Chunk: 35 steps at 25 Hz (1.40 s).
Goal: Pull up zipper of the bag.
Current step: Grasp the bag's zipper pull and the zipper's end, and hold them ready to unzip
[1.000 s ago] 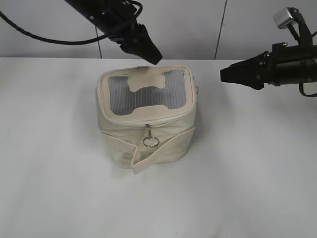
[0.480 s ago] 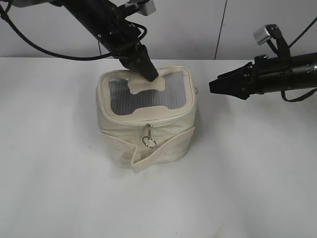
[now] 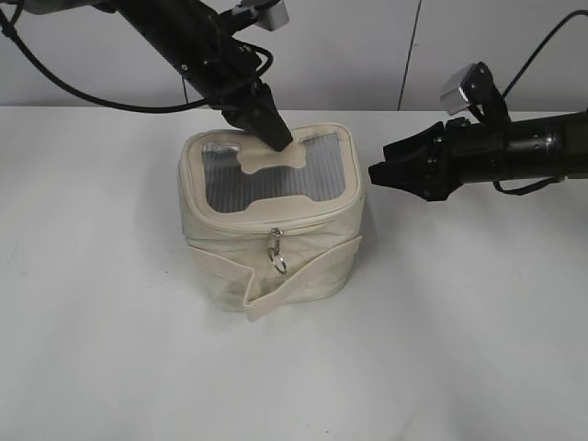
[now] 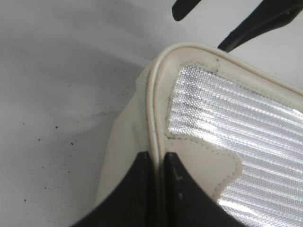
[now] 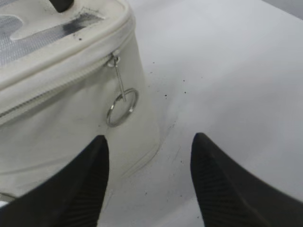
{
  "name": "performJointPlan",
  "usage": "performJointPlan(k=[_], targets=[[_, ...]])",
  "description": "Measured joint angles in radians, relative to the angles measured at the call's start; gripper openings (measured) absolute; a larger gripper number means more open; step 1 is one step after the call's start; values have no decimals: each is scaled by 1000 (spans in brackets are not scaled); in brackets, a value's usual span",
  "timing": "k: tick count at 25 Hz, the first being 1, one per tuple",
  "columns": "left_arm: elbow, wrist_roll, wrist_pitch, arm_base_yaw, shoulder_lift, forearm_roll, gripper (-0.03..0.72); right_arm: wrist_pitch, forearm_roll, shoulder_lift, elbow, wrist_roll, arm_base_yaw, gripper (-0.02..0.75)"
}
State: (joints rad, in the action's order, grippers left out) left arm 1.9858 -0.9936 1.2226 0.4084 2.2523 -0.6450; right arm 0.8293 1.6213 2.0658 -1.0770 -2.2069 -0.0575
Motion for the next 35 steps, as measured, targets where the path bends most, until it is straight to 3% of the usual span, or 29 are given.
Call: performJointPlan(k=[11,15,18,21,24,29,35], targets=[[0,0,0,0,0,0,48,-165,83,0,-25,-68,-133,440],[0,0,0,0,0,0,48,-205,122,20,-45,-70,-152,405],[0,1,0,0,0,0,48,-212,125,54,-79,-70,-164,314],[0,3,0,0,0,1,47,-218,125,72,-97,-58,-178,106],[0,3,0,0,0,3,48,-234,65,71,-100,47,-182,18],[0,3,-3,0,0,3,55,-270,-156,-8,-56,291,-182,9],[0,22,-3,0,0,3,43,-297,-190,-134,76,414,-182,9]])
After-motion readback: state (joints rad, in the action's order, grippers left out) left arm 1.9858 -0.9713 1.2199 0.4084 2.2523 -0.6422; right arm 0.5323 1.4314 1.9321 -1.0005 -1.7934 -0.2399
